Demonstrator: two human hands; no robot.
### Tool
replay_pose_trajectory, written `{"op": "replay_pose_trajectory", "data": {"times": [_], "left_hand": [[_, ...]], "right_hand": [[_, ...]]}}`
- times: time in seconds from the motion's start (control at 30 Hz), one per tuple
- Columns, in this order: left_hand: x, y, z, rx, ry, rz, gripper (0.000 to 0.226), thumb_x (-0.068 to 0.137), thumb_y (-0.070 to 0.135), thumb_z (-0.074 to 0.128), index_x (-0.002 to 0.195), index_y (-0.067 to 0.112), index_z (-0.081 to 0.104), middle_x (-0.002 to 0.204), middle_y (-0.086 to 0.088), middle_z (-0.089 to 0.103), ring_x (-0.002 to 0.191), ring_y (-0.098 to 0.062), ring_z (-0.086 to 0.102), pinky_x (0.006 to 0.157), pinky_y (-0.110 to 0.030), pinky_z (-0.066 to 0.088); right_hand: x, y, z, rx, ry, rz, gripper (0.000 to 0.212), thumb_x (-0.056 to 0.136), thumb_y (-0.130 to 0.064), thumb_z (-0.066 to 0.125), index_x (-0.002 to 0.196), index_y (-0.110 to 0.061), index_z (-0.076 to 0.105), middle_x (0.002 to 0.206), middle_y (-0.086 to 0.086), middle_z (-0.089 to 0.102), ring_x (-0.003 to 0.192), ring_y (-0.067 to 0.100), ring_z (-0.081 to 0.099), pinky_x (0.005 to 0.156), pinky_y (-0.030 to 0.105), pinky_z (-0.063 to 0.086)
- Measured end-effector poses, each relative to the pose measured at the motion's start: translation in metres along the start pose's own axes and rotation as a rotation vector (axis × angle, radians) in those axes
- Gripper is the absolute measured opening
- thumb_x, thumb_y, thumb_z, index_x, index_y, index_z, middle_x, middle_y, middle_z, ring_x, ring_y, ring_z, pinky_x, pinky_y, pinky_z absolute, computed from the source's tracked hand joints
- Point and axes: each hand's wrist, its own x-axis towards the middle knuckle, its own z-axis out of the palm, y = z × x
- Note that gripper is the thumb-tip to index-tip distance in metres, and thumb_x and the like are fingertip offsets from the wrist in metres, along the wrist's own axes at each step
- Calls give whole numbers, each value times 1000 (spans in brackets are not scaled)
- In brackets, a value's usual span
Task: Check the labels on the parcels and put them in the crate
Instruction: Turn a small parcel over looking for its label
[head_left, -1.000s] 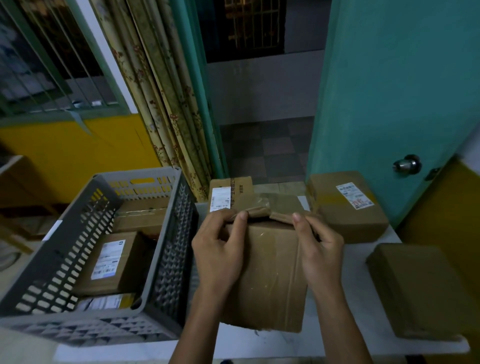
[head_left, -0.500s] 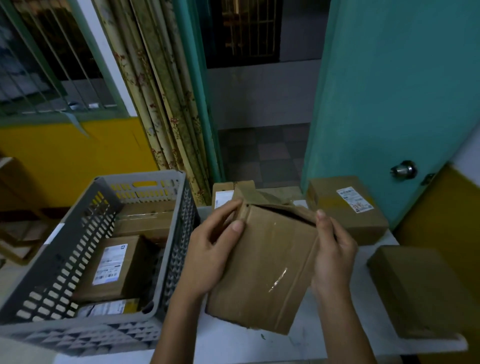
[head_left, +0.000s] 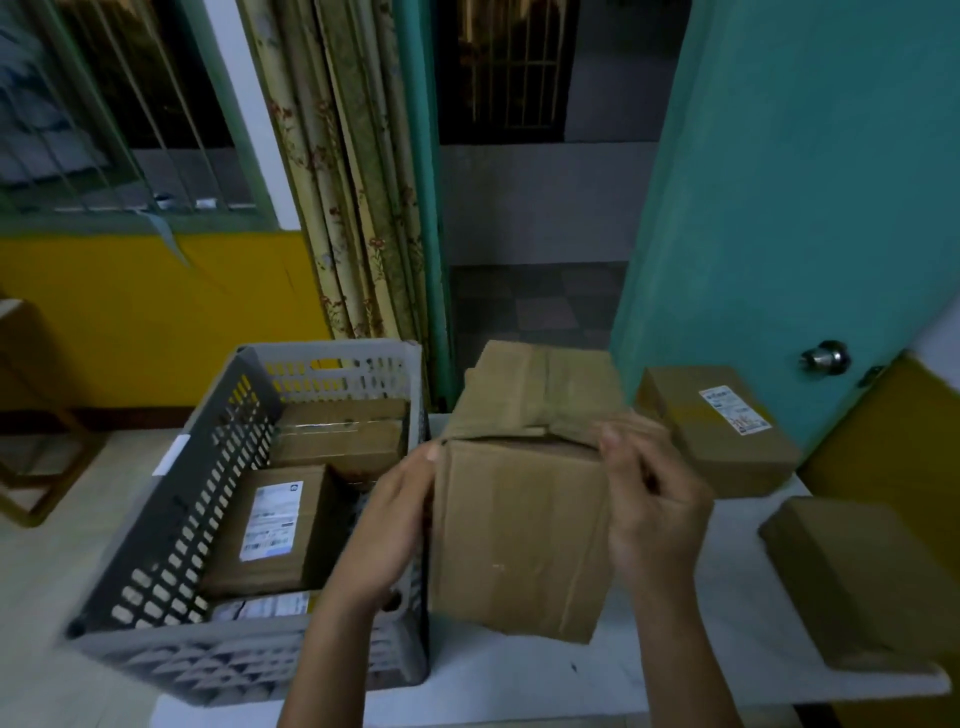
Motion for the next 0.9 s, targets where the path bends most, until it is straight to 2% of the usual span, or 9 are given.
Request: {"op": "replay_pose_trajectory", "data": {"times": [0.13,0.23,0.3,0.4,0.53,0.63,0.77,0.83,0.9], "left_hand": [[-3,-4,-36,-443,-23,-205,68,85,76,43,126,29,69,128,0,72,121,-16,66,104,-41,46],[-1,-7,-59,-529,-6,-204,64,76,53,74,128,17,69,128,-10,71,121,-26,66,103,-45,48],[0,-14,-75,-671,14,-178,52,65,39,88,109,12,79,113,-15,75,104,-28,73,90,-40,57],[-2,-29,-88,-849,57,-183,29,85,23,61,93,5,82,100,-18,75,85,-26,75,72,-31,62],[-4,-48,-105,-983,122,-162,35,86,22,52,92,4,82,100,-17,76,86,-26,75,73,-32,63],[-4,-50,-119,-1050,109,-119,32,67,27,78,91,7,82,97,-13,77,87,-26,74,75,-32,62],[3,-61,-131,-1106,89,-46,58,49,30,94,102,9,80,109,-12,75,103,-29,69,100,-42,46],[6,-65,-129,-1130,78,-55,53,59,30,89,107,11,79,115,-12,73,111,-31,63,109,-45,37],[7,-64,-125,-1121,90,-76,45,71,30,78,112,12,77,116,-12,73,113,-32,61,105,-45,38]], "right_hand": [[-6,-20,44,-214,-216,-390,19,94,-18,66,88,-5,79,90,1,75,94,13,67,103,40,50],[-13,-31,76,-292,-309,-443,17,92,-19,70,84,-7,79,89,0,77,94,12,65,113,59,39],[-19,-38,100,-322,-371,-449,17,92,-22,71,85,-9,80,91,-2,77,99,12,65,113,61,36],[-28,-48,127,-333,-445,-406,25,92,-35,69,102,-13,78,111,-4,74,118,11,61,116,58,34],[-38,-43,133,-281,-294,-184,45,98,-55,51,122,-22,70,128,-15,62,133,8,51,114,56,39],[-32,-27,126,-440,-86,138,58,95,-65,49,142,-31,49,141,-8,51,137,15,42,110,59,41],[-20,-4,107,-272,-277,712,104,71,-87,57,158,-44,18,163,-5,33,146,24,37,117,53,34],[-20,5,105,54,-376,914,107,61,-89,68,153,-52,28,154,-8,48,135,23,52,112,56,42],[-21,16,106,294,-407,1016,85,70,-72,78,145,-47,47,135,-4,67,122,26,64,104,57,50]]}}
